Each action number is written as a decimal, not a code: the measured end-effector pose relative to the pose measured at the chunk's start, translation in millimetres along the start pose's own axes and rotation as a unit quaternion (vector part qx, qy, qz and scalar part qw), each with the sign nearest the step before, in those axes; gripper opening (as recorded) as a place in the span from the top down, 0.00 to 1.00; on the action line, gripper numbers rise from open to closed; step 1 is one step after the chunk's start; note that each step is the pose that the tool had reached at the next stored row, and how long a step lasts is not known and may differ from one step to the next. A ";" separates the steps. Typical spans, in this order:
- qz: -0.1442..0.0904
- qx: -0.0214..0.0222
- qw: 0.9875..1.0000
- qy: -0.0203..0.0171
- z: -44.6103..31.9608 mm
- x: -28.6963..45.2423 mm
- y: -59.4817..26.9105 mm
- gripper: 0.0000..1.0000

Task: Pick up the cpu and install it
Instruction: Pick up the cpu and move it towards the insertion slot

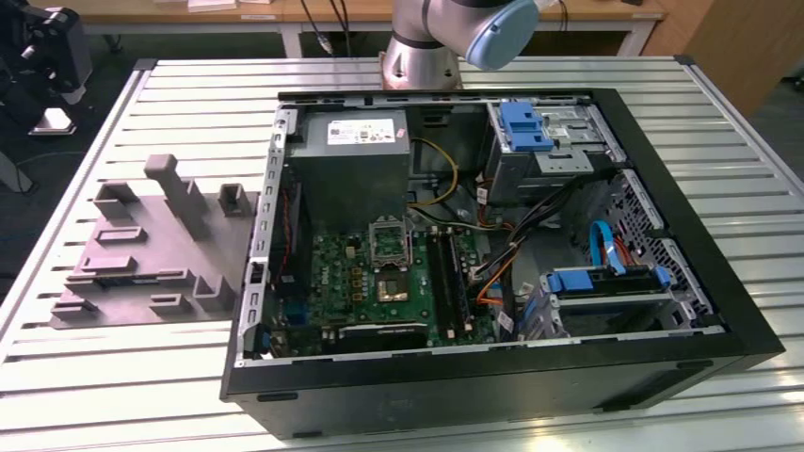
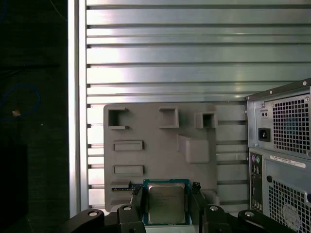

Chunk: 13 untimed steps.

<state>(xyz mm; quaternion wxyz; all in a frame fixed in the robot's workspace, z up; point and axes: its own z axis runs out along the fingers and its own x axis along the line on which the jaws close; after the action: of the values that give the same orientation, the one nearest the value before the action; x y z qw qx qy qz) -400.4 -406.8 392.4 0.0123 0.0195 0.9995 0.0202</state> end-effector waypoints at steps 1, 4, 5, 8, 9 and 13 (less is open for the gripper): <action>0.000 0.000 1.000 0.000 0.0 -0.5 0.0 0.53; 0.000 0.000 1.000 0.000 0.0 -2.0 0.0 0.53; 0.000 0.000 1.000 0.000 0.0 -2.6 0.1 0.53; 0.000 0.000 1.000 0.000 0.1 -3.8 0.1 0.53; 0.000 0.000 1.000 0.000 0.2 -4.1 0.1 0.53; 0.000 0.000 1.000 0.000 0.1 -5.2 0.2 0.53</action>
<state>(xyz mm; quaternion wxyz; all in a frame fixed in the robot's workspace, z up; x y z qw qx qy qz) -395.2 -406.8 392.4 0.0123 0.0195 0.9995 0.0202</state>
